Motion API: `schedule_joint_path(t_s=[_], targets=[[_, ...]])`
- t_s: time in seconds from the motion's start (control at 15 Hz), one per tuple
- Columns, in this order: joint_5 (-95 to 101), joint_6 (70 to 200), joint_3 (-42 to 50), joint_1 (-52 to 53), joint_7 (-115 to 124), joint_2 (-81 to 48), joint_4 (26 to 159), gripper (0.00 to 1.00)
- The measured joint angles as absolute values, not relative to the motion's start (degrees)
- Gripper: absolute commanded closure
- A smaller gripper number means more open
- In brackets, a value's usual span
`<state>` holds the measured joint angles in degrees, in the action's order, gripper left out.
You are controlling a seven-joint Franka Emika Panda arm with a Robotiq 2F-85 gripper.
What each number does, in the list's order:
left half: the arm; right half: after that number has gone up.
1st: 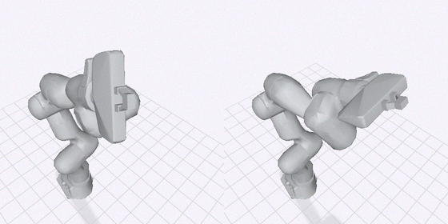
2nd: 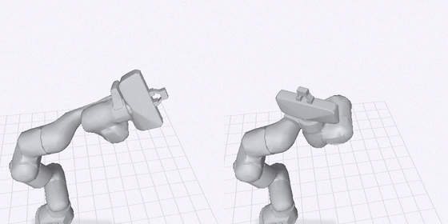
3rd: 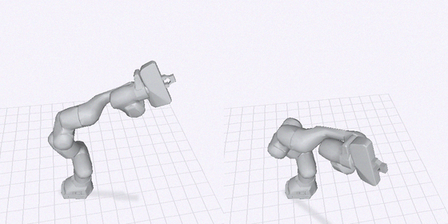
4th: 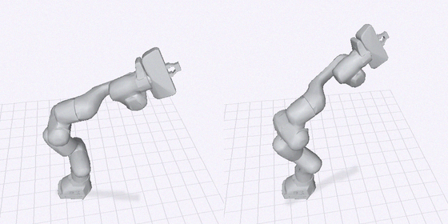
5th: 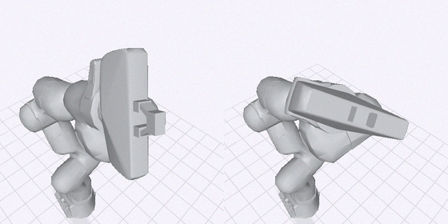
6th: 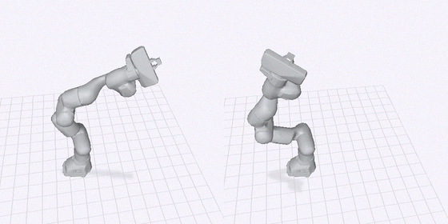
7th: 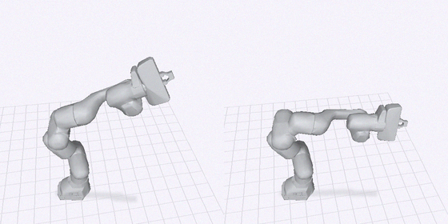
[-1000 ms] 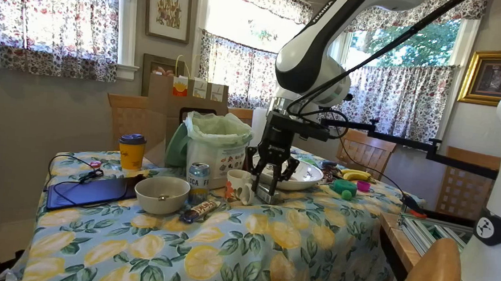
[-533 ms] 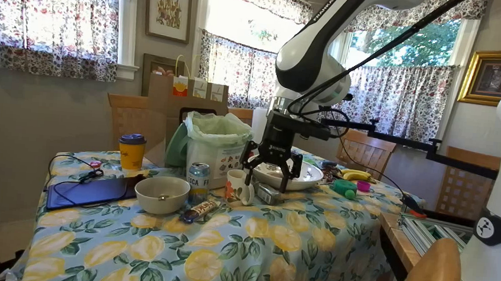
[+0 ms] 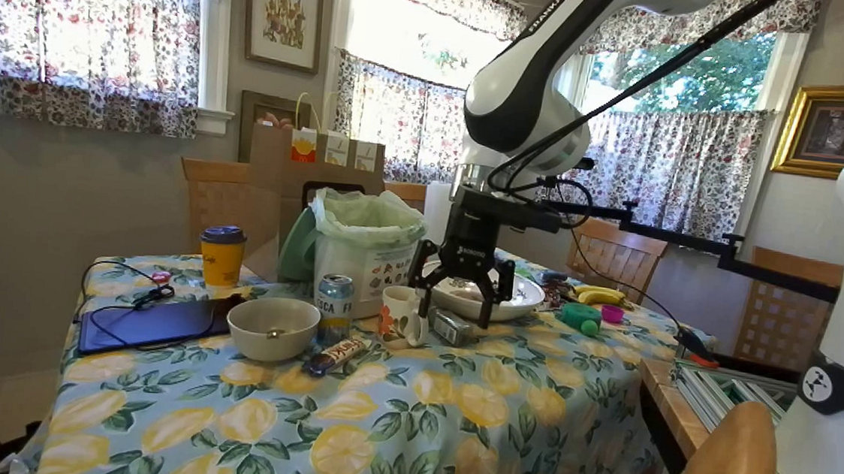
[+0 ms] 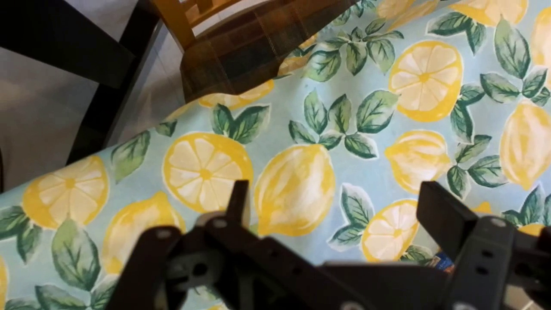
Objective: Move the cloth on the table
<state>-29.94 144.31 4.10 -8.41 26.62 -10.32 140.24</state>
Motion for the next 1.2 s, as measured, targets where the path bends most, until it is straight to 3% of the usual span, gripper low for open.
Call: schedule_joint_path(t_s=[1.2], targets=[[-26.7,140.1,5.1,-8.3,26.7,-10.3,139.5,0.00]])
